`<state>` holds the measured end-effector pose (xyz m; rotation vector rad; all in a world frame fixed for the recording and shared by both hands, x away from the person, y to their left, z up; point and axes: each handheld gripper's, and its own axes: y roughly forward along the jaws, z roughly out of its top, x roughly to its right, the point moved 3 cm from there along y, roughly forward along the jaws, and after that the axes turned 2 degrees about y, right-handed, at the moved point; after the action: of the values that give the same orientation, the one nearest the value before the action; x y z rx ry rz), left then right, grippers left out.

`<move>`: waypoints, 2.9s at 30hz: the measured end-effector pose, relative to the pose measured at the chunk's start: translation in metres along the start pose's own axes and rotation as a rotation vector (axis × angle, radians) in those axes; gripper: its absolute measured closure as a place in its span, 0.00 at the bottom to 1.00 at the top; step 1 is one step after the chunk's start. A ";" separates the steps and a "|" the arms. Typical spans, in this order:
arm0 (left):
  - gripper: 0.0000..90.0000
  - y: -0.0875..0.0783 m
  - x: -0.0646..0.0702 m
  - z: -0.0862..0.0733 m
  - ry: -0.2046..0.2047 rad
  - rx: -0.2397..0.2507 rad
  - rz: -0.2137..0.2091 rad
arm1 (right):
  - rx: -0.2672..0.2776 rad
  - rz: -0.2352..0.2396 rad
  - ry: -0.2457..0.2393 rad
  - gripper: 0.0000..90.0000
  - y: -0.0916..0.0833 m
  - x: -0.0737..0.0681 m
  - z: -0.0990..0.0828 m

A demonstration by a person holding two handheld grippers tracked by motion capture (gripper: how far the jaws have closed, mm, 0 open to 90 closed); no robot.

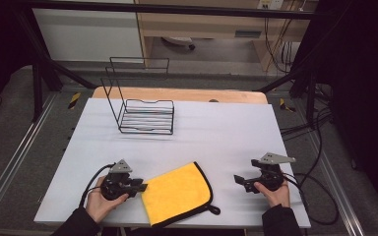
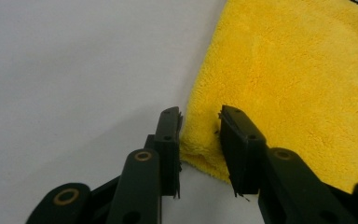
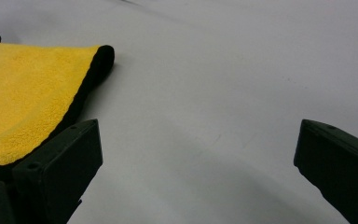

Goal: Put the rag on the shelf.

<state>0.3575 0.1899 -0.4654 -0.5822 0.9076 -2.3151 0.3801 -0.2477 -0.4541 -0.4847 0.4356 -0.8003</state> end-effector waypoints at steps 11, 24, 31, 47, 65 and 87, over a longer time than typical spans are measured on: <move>0.91 0.000 0.004 0.005 -0.017 -0.041 0.016 | -0.006 0.003 -0.001 0.02 0.001 0.000 0.000; 0.94 0.002 -0.006 0.034 0.032 -0.056 0.071 | -0.006 0.001 0.005 0.02 0.002 -0.001 0.000; 0.94 0.015 -0.019 0.051 0.042 -0.079 0.112 | -0.007 -0.003 -0.005 0.02 0.003 -0.002 0.001; 0.94 0.057 -0.038 0.097 0.062 -0.032 0.179 | -0.014 0.001 -0.024 0.03 0.012 -0.011 0.006; 0.32 -0.012 -0.032 0.045 -0.026 0.094 0.165 | -0.055 0.019 -0.124 0.14 0.070 -0.054 0.048; 0.82 -0.001 0.007 -0.002 -0.122 0.014 0.064 | -0.199 0.152 -0.072 0.66 0.108 -0.063 0.038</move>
<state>0.3504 0.1865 -0.4649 -0.6709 0.8395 -2.2014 0.4232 -0.1253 -0.4729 -0.6551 0.4812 -0.5936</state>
